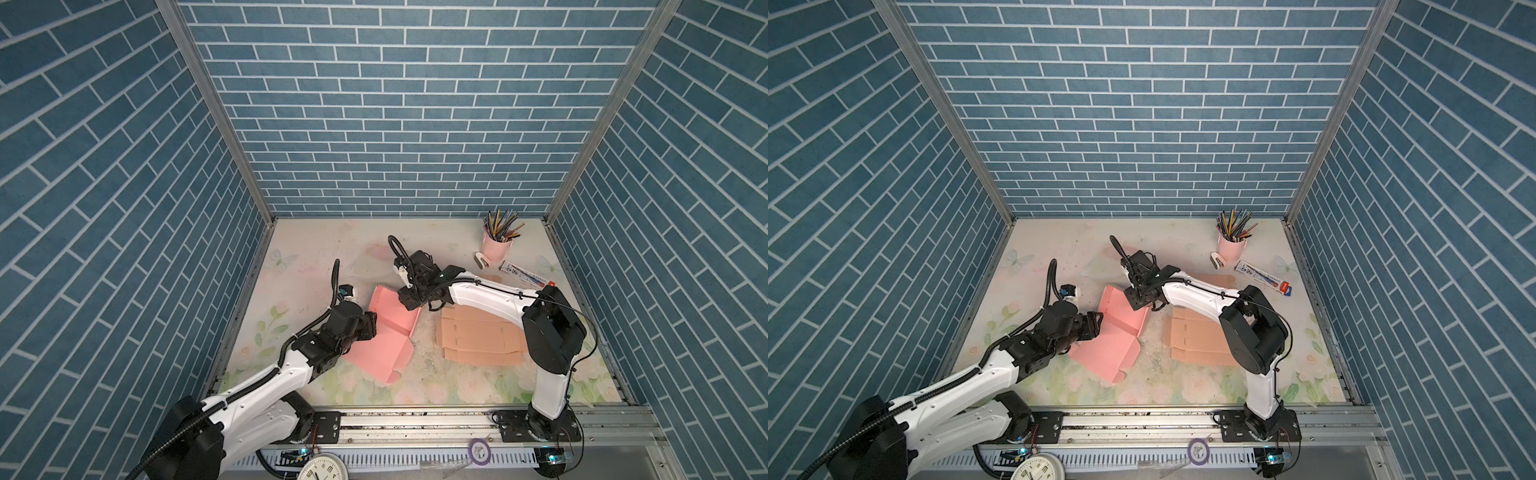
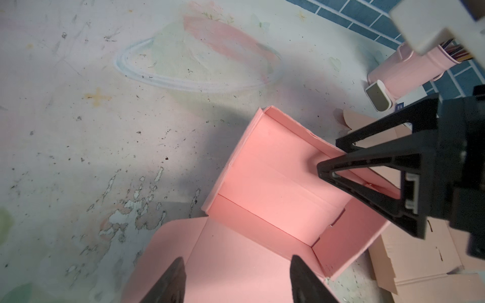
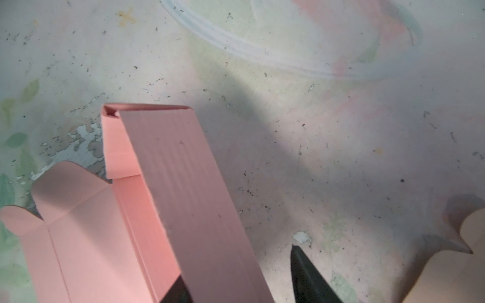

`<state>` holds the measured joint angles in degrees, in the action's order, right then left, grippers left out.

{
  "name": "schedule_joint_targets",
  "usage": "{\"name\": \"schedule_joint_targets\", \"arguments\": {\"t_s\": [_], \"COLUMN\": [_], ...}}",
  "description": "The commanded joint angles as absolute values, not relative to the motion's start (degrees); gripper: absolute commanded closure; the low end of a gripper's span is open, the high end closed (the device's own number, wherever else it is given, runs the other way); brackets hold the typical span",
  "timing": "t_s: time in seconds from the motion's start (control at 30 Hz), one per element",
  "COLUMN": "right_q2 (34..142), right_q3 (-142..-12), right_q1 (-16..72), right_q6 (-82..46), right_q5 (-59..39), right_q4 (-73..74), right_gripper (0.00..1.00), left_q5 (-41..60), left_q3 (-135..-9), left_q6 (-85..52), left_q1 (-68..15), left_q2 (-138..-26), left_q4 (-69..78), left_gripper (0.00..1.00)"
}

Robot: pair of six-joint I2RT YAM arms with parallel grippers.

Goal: Fold the paper box

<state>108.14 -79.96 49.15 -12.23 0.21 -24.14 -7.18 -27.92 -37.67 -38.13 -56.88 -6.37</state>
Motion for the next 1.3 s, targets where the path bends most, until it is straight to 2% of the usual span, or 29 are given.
{"name": "schedule_joint_targets", "arguments": {"t_s": [0.0,0.27,0.63,0.8,1.07,1.27], "right_q2": [109.15,110.4,113.15,113.88,113.46,113.17], "right_q3": [-79.12,-77.73,-75.28,-73.99,-71.7,-70.68], "right_q1": [48.27,45.88,44.75,44.17,44.03,44.03], "right_q6": [-13.8,-13.45,-13.18,-13.52,-13.88,-13.97], "right_q5": [0.17,0.14,0.22,0.0,-0.4,-0.58], "right_q4": [-23.91,-22.5,-20.02,-18.65,-16.89,-16.0], "right_gripper": [0.48,0.48,0.49,0.49,0.5,0.5], "left_q5": [-6.11,-1.34,2.53,-0.03,1.85,2.79], "left_q3": [-32.61,-37.71,-36.94,-37.36,-35.91,-34.34], "left_q6": [-38.21,-37.74,-40.89,-44.97,-50.32,-53.99], "left_q1": [-38.11,-37.64,-36.93,-36.74,-35.91,-35.86], "left_q2": [-56.05,-54.72,-49.4,-46.68,-43.16,-40.71], "left_q4": [-15.27,-23.68,-32.13,-36.68,-39.31,-39.85], "left_gripper": [0.32,0.27,0.27,0.23,0.18,0.19]}}
